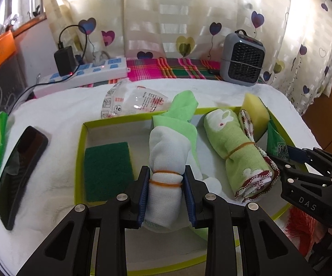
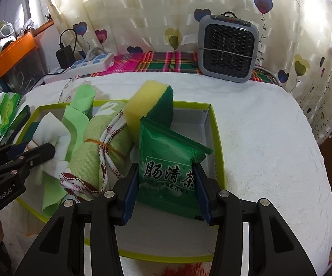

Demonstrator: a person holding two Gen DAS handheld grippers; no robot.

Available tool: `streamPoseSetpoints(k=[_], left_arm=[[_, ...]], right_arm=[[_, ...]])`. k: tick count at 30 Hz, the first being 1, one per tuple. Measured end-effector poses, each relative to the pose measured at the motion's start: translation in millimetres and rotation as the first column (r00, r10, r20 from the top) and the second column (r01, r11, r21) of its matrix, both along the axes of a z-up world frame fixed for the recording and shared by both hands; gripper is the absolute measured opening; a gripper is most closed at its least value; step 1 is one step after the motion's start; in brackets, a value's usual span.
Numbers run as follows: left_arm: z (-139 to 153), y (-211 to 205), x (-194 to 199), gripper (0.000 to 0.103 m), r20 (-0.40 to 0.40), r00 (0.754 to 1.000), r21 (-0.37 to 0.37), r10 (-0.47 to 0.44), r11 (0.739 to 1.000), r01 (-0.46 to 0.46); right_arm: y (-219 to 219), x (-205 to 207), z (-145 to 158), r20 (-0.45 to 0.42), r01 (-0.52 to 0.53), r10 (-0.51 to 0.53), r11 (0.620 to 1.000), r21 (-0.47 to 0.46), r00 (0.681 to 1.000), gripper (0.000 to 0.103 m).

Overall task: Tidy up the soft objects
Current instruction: 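Carry the sock bundle and green packet into the box and open both tools, then move both open tools back toward the remaining white sock and red tassel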

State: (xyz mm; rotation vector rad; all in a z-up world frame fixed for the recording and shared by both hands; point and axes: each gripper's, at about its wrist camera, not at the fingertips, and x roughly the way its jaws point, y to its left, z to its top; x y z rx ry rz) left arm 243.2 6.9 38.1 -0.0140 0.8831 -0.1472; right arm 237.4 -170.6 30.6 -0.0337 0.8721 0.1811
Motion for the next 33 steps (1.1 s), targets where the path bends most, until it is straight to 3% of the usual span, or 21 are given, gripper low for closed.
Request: streamPoseSetpoints(k=[9, 13, 33], left_arm=[[0.7, -0.1, -1.3, 0.028, -0.001, 1.0, -0.007, -0.002, 1.0, 0.002], [2.6, -0.4, -4.1, 0.037, -0.001, 1.0, -0.025, -0.01, 1.0, 0.01], [12.8, -0.6, -22.8, 0.045, 0.023, 1.0, -0.026, -0.014, 1.0, 0.014]], right_arm=[[-0.5, -2.9, -0.6, 0.007, -0.015, 0.015, 1.0, 0.004, 1.0, 0.051], [0.3, -6.8, 1.0, 0.02, -0.017, 0.017, 1.0, 0.003, 1.0, 0.058], [-11.0, -23.1, 15.2, 0.066, 0.024, -0.027, 0.999, 0.045, 0.997, 0.065]])
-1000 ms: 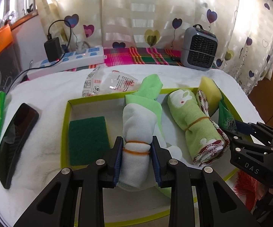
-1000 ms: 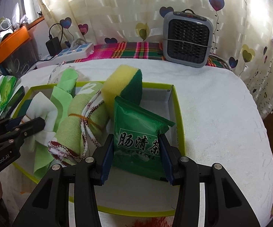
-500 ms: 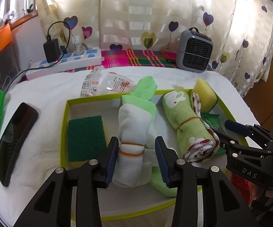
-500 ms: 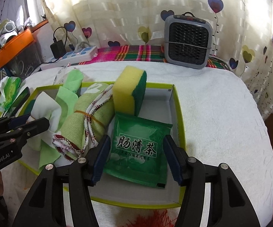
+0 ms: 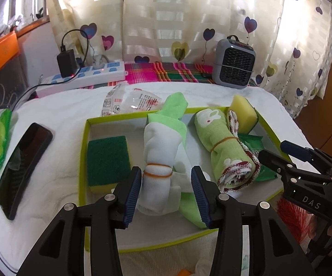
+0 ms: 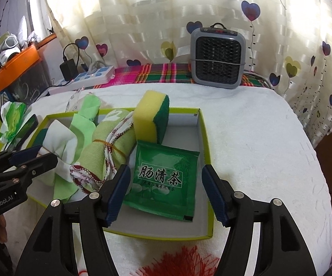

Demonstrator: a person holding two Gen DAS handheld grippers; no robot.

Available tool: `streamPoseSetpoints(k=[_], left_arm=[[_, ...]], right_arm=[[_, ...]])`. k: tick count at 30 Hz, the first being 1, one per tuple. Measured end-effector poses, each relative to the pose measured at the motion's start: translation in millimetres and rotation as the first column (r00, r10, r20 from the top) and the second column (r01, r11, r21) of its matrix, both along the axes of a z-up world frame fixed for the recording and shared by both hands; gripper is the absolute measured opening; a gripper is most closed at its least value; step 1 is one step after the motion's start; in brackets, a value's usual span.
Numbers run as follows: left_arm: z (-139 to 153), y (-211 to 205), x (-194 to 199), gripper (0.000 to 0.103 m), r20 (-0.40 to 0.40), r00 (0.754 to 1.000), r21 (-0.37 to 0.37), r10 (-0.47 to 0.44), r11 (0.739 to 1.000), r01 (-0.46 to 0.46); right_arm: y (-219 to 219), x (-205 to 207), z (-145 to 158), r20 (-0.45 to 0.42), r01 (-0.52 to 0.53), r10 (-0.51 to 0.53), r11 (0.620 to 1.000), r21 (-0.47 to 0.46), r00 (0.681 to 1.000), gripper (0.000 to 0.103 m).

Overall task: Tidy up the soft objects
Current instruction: 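Move both open tools back toward the remaining white sock and red tassel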

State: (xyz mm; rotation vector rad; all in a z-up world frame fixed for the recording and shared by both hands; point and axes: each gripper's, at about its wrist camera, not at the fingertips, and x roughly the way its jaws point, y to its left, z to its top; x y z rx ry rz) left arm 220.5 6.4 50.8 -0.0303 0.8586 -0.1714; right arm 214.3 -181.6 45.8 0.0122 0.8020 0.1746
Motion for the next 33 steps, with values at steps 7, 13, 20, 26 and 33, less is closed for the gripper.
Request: streamPoseSetpoints(k=[7, 13, 20, 26, 33], left_arm=[[8.2, 1.8, -19.4, 0.046, 0.027, 1.0, 0.003, 0.0, 1.0, 0.0], [16.3, 2.9, -40.8, 0.046, 0.051, 0.999, -0.004, -0.008, 1.0, 0.009], [19.7, 2.8, -64.2, 0.046, 0.062, 0.997, -0.017, -0.034, 0.999, 0.035], [15.2, 9.2, -85.6, 0.046, 0.049, 0.997, -0.038, -0.051, 0.998, 0.053], [6.0, -0.1, -110.2, 0.046, 0.028, 0.991, -0.051, -0.135, 0.989, 0.136]], right_arm=[[-5.2, -13.0, 6.9, 0.018, 0.013, -0.014, 1.0, 0.025, 1.0, 0.065], [-9.5, -30.1, 13.4, 0.037, 0.013, -0.015, 0.999, 0.048, 0.999, 0.065], [-12.4, -49.4, 14.8, 0.038, 0.011, -0.013, 0.999, 0.045, 0.999, 0.065], [-15.9, -70.5, 15.6, 0.042, -0.013, 0.01, 0.998, 0.061, 0.999, 0.065], [-15.9, -88.8, 15.7, 0.048, -0.022, 0.018, 0.996, 0.083, 0.999, 0.065]])
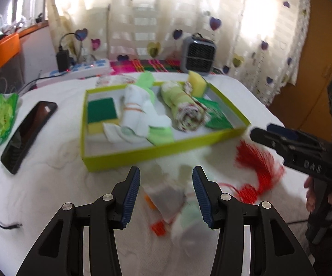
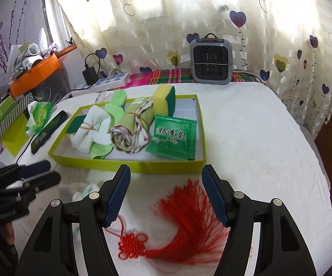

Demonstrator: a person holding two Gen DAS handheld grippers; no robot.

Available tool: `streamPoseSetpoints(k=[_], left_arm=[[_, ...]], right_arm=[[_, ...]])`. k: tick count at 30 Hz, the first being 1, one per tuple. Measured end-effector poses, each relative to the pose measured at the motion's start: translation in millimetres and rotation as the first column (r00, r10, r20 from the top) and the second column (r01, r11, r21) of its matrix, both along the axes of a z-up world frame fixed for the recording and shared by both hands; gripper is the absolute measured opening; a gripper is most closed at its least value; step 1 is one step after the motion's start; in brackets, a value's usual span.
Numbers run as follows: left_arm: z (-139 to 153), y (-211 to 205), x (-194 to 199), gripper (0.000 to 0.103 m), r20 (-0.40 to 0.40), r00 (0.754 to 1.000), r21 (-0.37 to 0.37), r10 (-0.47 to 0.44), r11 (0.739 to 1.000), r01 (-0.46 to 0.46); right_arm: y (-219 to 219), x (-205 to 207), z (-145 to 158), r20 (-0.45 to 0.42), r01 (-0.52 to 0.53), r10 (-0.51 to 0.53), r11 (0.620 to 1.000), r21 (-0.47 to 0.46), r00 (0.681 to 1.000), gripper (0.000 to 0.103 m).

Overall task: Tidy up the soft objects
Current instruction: 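Move both open tools back toward the remaining white sock and red tassel, then grasp the white sock with the left tool while the right tool reaches for the red tassel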

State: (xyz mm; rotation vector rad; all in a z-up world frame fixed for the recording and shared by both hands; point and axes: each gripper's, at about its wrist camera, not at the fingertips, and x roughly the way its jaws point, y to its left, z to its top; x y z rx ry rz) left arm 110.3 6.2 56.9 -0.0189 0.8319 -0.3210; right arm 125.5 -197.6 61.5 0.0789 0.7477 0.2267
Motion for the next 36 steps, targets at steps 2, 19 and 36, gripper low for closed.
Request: streamPoseSetpoints(k=[2, 19, 36], left_arm=[[-4.2, -6.6, -4.8, 0.046, -0.009, 1.0, 0.005, -0.028, 1.0, 0.028], [-25.6, -47.0, -16.5, 0.046, -0.055, 0.989, 0.083, -0.134, 0.987, 0.138], [-33.2, -46.9, -9.6, 0.034, -0.054, 0.994, 0.105, -0.096, 0.989, 0.101]], right_arm=[[-0.1, -3.7, -1.4, -0.003, -0.001, 0.001, 1.0, 0.008, 1.0, 0.065], [-8.2, -17.7, -10.0, -0.012, 0.013, -0.012, 0.999, 0.037, 1.0, 0.065], [-22.8, -36.8, -11.5, 0.02, -0.173, 0.172, 0.984, 0.054, 0.985, 0.065]])
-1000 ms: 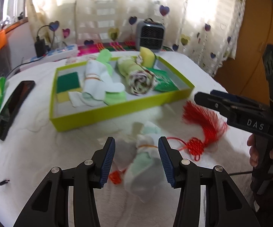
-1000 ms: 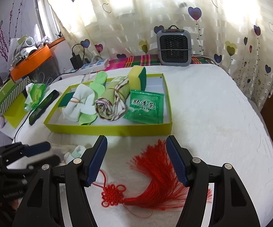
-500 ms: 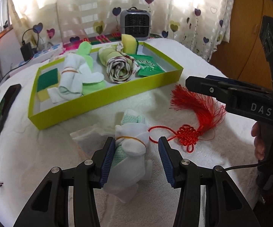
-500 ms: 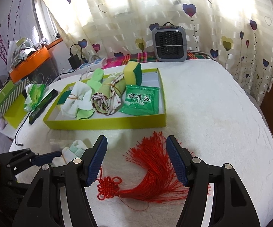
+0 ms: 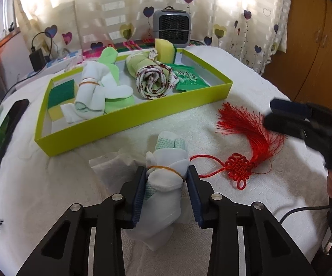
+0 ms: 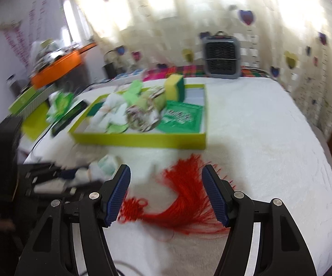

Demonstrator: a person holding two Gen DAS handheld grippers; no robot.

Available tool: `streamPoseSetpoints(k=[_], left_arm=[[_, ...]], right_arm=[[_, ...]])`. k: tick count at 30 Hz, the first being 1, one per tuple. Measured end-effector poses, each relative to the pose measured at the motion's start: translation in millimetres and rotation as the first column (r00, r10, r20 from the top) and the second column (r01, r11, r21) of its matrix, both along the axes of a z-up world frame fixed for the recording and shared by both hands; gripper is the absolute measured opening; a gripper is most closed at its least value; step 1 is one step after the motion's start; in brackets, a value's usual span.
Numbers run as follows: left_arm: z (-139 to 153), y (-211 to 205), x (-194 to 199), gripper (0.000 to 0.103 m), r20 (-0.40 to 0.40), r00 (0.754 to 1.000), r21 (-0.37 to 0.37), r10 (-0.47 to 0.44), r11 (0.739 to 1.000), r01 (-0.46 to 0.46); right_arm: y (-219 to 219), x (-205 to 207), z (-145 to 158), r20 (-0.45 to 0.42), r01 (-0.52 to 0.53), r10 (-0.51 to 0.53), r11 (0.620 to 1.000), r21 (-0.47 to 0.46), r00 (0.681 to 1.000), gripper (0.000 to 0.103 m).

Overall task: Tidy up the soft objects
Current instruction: 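Grasp the white sock with the left tool while the right tool reaches for the red tassel, then grasp the red tassel knot with the right tool and lift it while the left tool lifts the sock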

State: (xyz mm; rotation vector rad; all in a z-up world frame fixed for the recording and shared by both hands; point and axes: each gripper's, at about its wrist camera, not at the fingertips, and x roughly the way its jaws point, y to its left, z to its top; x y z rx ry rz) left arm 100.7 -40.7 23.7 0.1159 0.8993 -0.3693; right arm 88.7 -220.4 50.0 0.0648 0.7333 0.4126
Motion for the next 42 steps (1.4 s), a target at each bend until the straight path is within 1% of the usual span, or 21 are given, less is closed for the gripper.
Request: streamPoseSetpoints(k=[2, 4, 6, 8, 11, 14, 19, 21, 23, 24, 26, 27, 28, 30, 32, 33, 34, 35, 36, 40, 42], left_arm=[[0.0, 0.1, -0.3, 0.034, 0.0, 1.0, -0.001, 0.001, 1.0, -0.001], [0.0, 0.5, -0.5, 0.034, 0.0, 1.0, -0.002, 0.001, 1.0, -0.001], [0.0, 0.6, -0.4, 0.034, -0.001, 1.0, -0.004, 0.002, 1.0, -0.002], [-0.3, 1.0, -0.6, 0.034, -0.004, 1.0, -0.01, 0.003, 1.0, -0.003], [-1.0, 1.5, -1.1, 0.034, -0.007, 1.0, -0.016, 0.004, 1.0, -0.004], [-0.6, 1.9, -0.6, 0.034, -0.008, 1.0, -0.018, 0.004, 1.0, -0.004], [-1.5, 2.5, -0.1, 0.034, -0.01, 1.0, -0.023, 0.005, 1.0, -0.005], [-2.0, 2.7, 0.0, 0.034, -0.012, 1.0, -0.026, 0.005, 1.0, -0.006], [-1.8, 2.9, 0.3, 0.034, -0.012, 1.0, -0.027, 0.006, 1.0, -0.006], [-1.9, 2.4, -0.3, 0.034, -0.013, 1.0, -0.028, 0.006, 1.0, -0.007], [-2.1, 3.7, 2.1, 0.034, -0.016, 1.0, -0.032, 0.007, 0.999, -0.008], [-2.3, 3.7, 2.1, 0.034, -0.016, 1.0, -0.034, 0.008, 0.999, -0.008], [-2.5, 3.7, 1.9, 0.034, -0.017, 1.0, -0.036, 0.008, 0.999, -0.009], [-2.9, 3.0, 1.4, 0.034, -0.018, 1.0, -0.039, 0.009, 0.999, -0.01], [-2.9, 4.0, 1.8, 0.034, -0.018, 1.0, -0.04, 0.01, 0.999, -0.01], [-3.3, 3.0, 1.1, 0.034, -0.018, 1.0, -0.041, 0.01, 0.999, -0.011], [-3.0, 4.0, 1.8, 0.034, -0.019, 1.0, -0.04, 0.01, 0.999, -0.011], [-2.7, 4.7, 2.2, 0.034, -0.019, 1.0, -0.042, 0.011, 0.999, -0.012], [-2.8, 4.7, 2.0, 0.034, -0.02, 1.0, -0.043, 0.011, 0.999, -0.012], [-2.8, 5.1, 2.3, 0.034, -0.021, 1.0, -0.045, 0.012, 0.999, -0.013], [-2.7, 5.2, 2.0, 0.034, -0.027, 1.0, -0.052, 0.016, 0.998, -0.018]], right_arm=[[0.6, -4.1, -2.4, -0.005, -0.06, 0.06, 0.998, -0.011, 0.998, 0.065], [5.0, -7.4, -6.4, -0.018, -0.115, 0.115, 0.992, -0.044, 0.993, 0.065], [10.3, -12.4, -10.7, -0.029, -0.19, 0.189, 0.979, -0.075, 0.982, 0.065], [15.3, -15.5, -15.0, -0.033, -0.236, 0.233, 0.965, -0.113, 0.972, 0.065], [20.9, -15.8, -18.2, -0.036, -0.266, 0.263, 0.951, -0.159, 0.964, 0.065], [27.1, -15.0, -21.5, -0.041, -0.315, 0.313, 0.927, -0.204, 0.949, 0.065], [35.4, -11.0, -32.3, -0.084, -0.384, 0.376, 0.878, -0.287, 0.923, 0.065], [35.5, -7.5, -37.4, -0.108, -0.39, 0.376, 0.868, -0.308, 0.92, 0.063], [33.8, -4.9, -40.7, -0.114, -0.388, 0.372, 0.867, -0.311, 0.921, 0.06], [32.3, -2.8, -40.7, -0.112, -0.381, 0.365, 0.874, -0.3, 0.924, 0.059], [29.7, 2.1, -41.2, -0.108, -0.349, 0.332, 0.888, -0.3, 0.937, 0.052], [28.0, 4.0, -40.6, -0.104, -0.333, 0.317, 0.896, -0.295, 0.943, 0.05], [26.3, 6.1, -39.7, -0.098, -0.318, 0.302, 0.903, -0.289, 0.948, 0.044], [23.6, 9.8, -38.9, -0.089, -0.285, 0.271, 0.918, -0.274, 0.958, 0.041], [24.0, 12.9, -39.0, -0.08, -0.257, 0.245, 0.925, -0.278, 0.966, 0.032], [22.9, 16.3, -39.7, -0.082, -0.235, 0.22, 0.931, -0.279, 0.972, 0.032], [20.2, 20.0, -39.3, -0.086, -0.216, 0.201, 0.942, -0.257, 0.976, 0.031], [18.0, 24.1, -38.8, -0.09, -0.198, 0.181, 0.95, -0.24, 0.979, 0.027], [15.7, 26.3, -38.6, -0.094, -0.181, 0.163, 0.956, -0.23, 0.982, 0.026], [12.7, 30.0, -38.3, -0.094, -0.138, 0.12, 0.966, -0.219, 0.988, 0.015], [11.5, 29.3, -37.5, -0.084, -0.109, 0.092, 0.968, -0.228, 0.992, 0.014]])
